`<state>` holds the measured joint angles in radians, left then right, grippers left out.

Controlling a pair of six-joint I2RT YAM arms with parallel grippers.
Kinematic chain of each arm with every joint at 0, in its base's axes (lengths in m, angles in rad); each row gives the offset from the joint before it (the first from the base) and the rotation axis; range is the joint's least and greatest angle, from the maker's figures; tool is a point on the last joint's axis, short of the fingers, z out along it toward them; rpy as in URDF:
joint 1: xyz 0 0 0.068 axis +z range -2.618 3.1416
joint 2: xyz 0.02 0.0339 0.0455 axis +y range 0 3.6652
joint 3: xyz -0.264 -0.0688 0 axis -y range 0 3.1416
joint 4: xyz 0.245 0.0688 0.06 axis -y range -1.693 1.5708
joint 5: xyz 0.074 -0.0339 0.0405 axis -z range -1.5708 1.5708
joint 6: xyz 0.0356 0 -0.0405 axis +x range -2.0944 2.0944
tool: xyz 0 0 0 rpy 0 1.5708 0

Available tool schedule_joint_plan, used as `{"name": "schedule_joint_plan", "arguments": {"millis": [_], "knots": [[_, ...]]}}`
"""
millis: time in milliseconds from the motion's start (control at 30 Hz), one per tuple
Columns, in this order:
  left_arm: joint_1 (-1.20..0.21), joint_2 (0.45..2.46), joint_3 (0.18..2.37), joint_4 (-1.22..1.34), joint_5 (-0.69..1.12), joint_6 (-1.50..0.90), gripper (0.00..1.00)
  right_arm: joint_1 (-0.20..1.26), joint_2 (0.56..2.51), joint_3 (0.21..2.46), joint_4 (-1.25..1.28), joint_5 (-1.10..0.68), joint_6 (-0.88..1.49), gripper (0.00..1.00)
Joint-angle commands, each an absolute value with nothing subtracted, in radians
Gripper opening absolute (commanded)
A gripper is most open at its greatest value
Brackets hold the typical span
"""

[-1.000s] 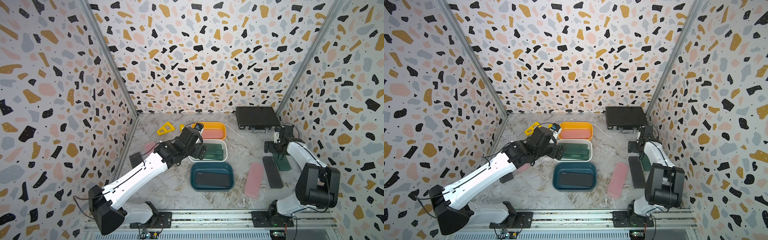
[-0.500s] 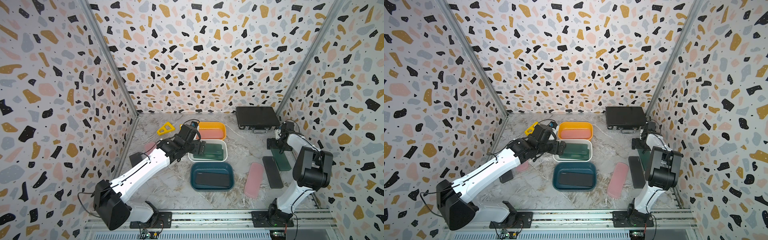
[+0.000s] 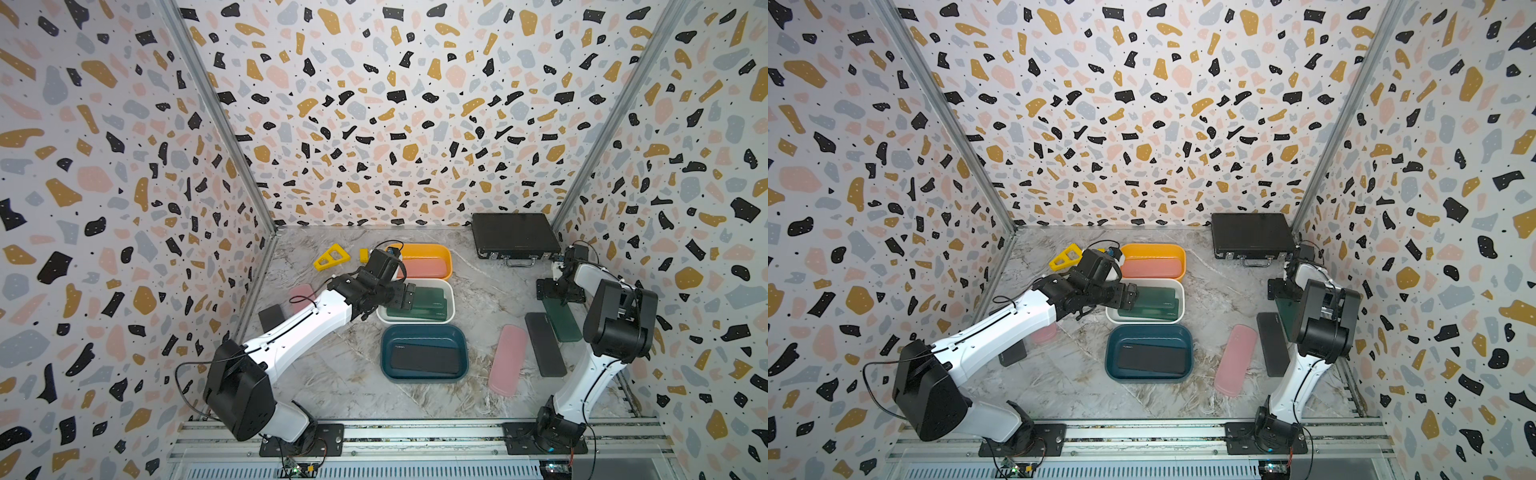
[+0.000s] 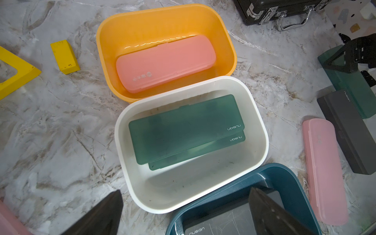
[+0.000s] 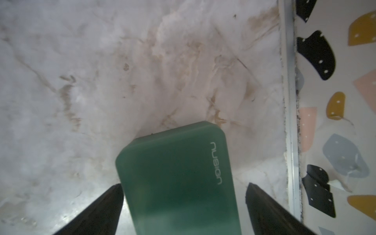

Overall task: Place the pencil cases by color into the storage box
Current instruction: Pick up the pencil case from the center of the board.

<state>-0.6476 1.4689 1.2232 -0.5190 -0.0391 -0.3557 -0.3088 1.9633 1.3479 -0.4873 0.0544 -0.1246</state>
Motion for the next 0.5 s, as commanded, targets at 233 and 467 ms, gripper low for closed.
{"name": "schedule_joint_plan", "arguments": {"millis": [233, 467], "knots": [[-0.639, 1.502, 1.255, -0.488, -0.005, -0.382, 1.00, -0.328, 1.965, 1.330, -0.542, 0.038, -0.111, 0.96], [-0.640, 1.503, 1.255, -0.495, -0.005, -0.387, 1.00, -0.330, 1.965, 1.311, -0.550, 0.026, -0.095, 0.90]]}}
